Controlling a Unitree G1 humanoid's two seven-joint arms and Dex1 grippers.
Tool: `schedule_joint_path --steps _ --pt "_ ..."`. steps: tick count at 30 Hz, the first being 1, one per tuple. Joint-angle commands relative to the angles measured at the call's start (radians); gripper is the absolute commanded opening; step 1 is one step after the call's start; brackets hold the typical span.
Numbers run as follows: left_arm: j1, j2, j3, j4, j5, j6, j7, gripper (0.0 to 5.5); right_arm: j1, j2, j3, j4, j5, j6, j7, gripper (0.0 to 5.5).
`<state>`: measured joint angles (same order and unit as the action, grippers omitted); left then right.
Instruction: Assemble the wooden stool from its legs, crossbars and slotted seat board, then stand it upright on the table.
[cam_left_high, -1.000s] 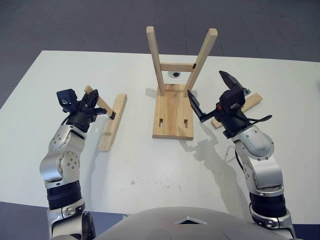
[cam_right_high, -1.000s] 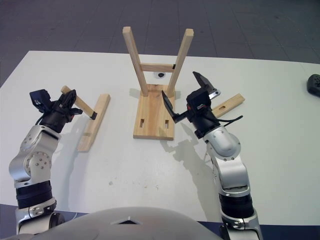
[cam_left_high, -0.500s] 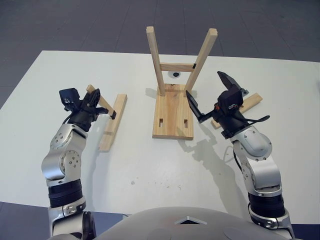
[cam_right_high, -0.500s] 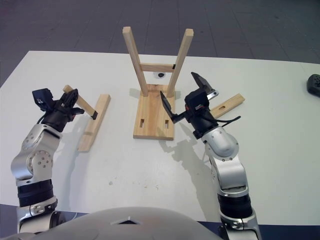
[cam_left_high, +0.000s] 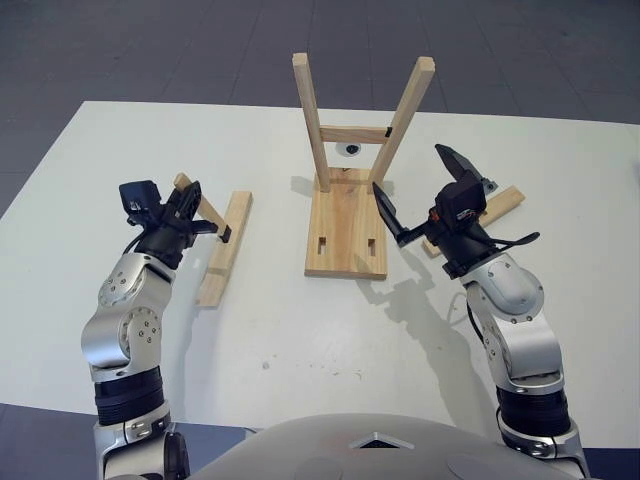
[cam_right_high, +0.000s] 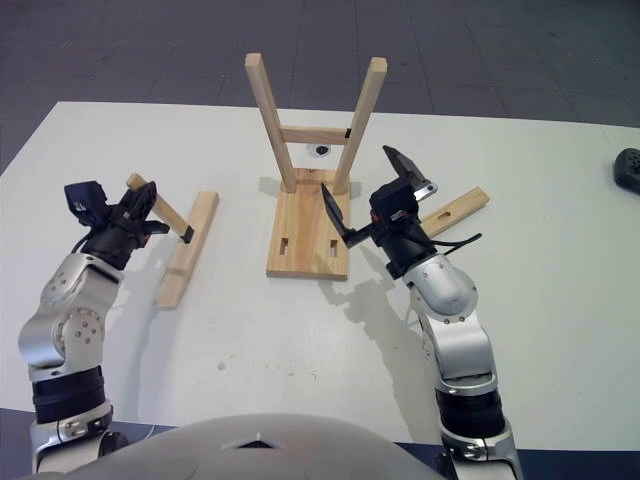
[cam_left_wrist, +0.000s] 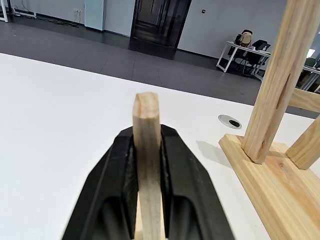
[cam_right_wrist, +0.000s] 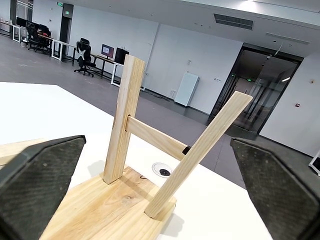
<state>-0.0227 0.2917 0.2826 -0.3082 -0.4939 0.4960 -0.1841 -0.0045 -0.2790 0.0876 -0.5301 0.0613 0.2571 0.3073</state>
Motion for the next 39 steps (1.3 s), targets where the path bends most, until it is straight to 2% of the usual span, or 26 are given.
schedule_joint_path --steps 1,9,22,29,39 --pt "0.086 -0.004 -0.058 0.026 0.074 -0.027 -0.008 0.43 -0.002 -0.003 -0.004 -0.005 -0.005 -0.001 -0.002 5.4" --pt "0.187 -0.012 -0.122 0.128 0.199 -0.159 -0.014 0.43 -0.005 0.0 -0.003 -0.008 -0.009 -0.001 -0.008 5.4" --pt "0.201 -0.089 -0.086 0.177 0.082 0.041 0.077 0.43 -0.021 0.003 0.0 -0.003 -0.015 -0.006 -0.014 5.4" --pt "0.219 -0.051 -0.161 0.176 0.135 0.027 0.067 0.43 -0.03 0.001 -0.003 0.004 -0.017 -0.012 -0.014 5.4" --pt "0.156 -0.055 -0.174 0.141 0.206 -0.085 0.101 0.43 -0.035 0.002 0.005 0.012 -0.026 -0.023 -0.01 5.4"
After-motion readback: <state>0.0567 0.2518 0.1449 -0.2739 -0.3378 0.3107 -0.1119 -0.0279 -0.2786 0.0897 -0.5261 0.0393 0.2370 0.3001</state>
